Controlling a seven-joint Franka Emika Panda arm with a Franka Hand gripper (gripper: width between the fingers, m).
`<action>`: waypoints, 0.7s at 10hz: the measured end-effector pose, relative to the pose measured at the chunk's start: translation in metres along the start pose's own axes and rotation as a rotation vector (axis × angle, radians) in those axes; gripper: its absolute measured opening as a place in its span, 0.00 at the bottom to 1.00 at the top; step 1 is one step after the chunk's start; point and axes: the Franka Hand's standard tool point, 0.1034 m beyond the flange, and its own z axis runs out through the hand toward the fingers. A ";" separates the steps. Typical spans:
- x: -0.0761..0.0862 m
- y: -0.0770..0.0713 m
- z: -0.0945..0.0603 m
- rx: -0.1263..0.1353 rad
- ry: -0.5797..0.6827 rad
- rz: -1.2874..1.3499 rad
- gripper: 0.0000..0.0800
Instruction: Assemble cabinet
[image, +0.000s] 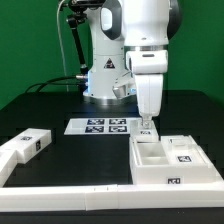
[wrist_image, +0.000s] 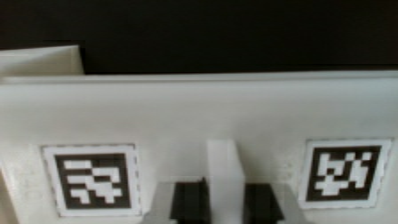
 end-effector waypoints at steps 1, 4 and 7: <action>0.001 0.001 0.000 -0.001 0.001 0.012 0.09; 0.003 0.000 0.001 -0.008 0.006 0.022 0.09; 0.000 0.000 0.001 -0.002 0.004 -0.026 0.09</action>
Offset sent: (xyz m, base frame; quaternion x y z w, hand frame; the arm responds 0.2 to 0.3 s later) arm 0.0000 0.0000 0.0000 0.0000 0.0000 0.0000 1.0000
